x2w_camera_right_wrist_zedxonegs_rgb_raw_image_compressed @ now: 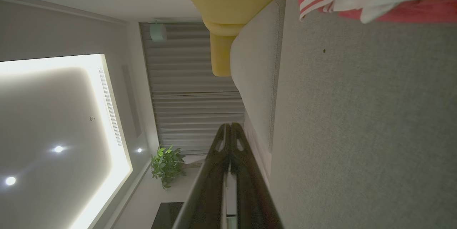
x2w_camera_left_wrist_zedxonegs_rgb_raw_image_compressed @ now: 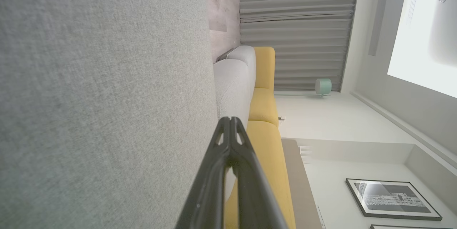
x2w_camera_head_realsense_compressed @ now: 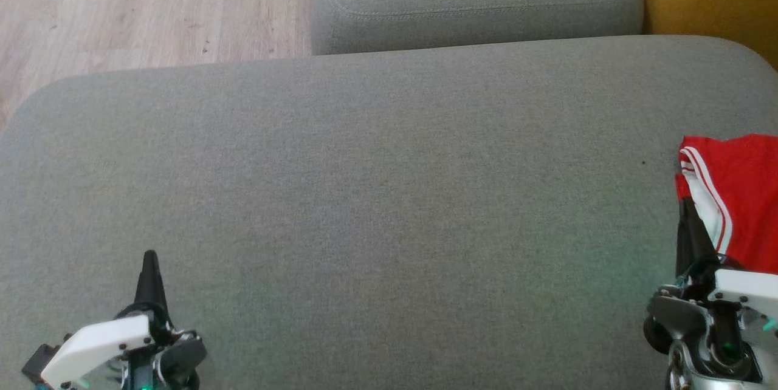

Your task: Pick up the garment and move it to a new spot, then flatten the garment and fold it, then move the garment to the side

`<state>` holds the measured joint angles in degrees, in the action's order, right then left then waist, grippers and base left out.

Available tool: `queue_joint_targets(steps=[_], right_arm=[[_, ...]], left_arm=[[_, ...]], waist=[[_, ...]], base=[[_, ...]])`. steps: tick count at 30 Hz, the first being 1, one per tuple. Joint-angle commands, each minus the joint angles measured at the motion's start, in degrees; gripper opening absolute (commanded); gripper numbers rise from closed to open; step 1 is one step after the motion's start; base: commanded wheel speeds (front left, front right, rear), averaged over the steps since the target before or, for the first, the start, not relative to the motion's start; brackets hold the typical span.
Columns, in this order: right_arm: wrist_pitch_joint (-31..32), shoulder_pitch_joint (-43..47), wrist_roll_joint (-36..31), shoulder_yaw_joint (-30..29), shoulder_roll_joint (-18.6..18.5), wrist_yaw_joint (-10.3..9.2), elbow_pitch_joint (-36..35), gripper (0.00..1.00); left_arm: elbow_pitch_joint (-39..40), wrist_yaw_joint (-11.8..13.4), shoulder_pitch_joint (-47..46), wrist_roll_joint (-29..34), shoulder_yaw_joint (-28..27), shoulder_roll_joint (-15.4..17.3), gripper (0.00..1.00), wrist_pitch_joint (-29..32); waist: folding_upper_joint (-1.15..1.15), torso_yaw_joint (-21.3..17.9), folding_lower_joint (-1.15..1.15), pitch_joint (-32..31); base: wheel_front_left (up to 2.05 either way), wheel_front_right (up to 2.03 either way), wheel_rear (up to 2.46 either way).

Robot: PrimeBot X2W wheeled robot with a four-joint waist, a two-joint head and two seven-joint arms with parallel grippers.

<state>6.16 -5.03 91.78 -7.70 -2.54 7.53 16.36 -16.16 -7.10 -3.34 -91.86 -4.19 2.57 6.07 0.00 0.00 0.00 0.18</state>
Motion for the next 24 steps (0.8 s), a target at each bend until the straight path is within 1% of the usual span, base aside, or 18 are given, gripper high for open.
queue_joint_targets(steps=[1, 24], right_arm=[[0.3, -1.2, 0.4, 1.2, -0.3, -0.04, -2.3, 0.0], [0.3, -1.2, 0.4, 1.2, -0.3, -0.04, -2.3, 0.0]], left_arm=[[2.1, -0.4, -2.8, -0.3, -2.3, 0.3, 0.0, 0.4], [2.1, -0.4, -2.8, -0.3, -2.3, 0.3, 0.0, 0.4]], waist=[[0.0, 0.0, 0.0, 0.0], [0.0, 0.0, 0.0, 0.0]], base=[[0.0, 0.0, 0.0], [0.0, 0.0, 0.0]])
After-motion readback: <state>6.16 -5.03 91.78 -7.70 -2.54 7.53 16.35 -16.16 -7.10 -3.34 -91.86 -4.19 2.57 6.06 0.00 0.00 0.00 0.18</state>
